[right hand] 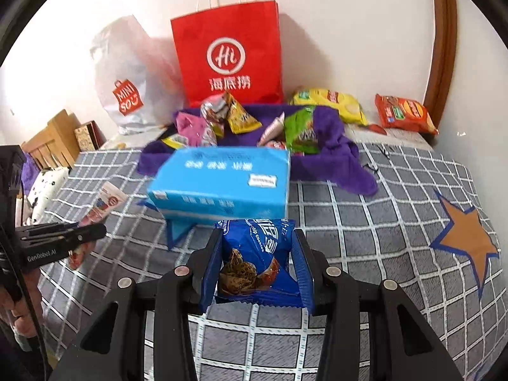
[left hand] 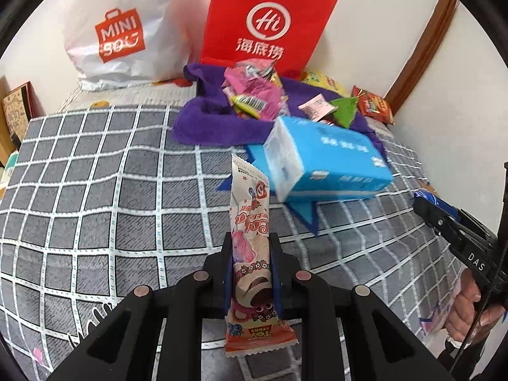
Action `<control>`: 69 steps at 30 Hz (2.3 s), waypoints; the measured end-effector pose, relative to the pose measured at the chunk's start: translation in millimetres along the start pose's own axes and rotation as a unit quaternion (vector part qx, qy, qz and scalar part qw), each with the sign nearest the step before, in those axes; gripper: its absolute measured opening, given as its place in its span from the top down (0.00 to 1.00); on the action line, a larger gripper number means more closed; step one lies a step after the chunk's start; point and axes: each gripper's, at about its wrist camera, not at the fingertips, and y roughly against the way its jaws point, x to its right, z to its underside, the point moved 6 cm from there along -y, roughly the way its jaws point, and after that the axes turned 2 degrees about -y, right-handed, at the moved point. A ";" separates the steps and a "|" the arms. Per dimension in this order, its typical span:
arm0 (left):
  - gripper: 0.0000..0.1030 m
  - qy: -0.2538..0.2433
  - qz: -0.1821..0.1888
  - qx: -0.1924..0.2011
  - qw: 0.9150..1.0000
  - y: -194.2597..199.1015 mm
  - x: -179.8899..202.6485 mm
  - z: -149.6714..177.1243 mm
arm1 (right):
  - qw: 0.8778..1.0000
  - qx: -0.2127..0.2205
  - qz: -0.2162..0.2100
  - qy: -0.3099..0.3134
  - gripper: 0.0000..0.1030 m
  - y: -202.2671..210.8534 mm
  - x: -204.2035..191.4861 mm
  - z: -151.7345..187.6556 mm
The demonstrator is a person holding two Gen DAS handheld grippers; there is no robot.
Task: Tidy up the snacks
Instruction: 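Carry both held packets over the purple towel, then lower both packets onto the purple towel and open both tools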
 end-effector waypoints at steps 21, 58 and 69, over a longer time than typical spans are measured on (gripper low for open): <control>0.82 -0.024 0.022 0.045 0.998 46.3 49.8 -102.1 | 0.999 0.042 -0.012 0.013 0.59 23.6 -4.9 -102.9; 0.82 0.006 0.019 0.052 0.998 -1.7 32.5 -201.5 | 0.999 0.042 0.000 0.022 0.59 -38.2 1.2 -215.4; 0.82 0.023 0.033 0.024 0.999 -44.1 17.2 -218.6 | 0.999 0.010 -0.034 0.028 0.59 -87.7 0.0 -217.3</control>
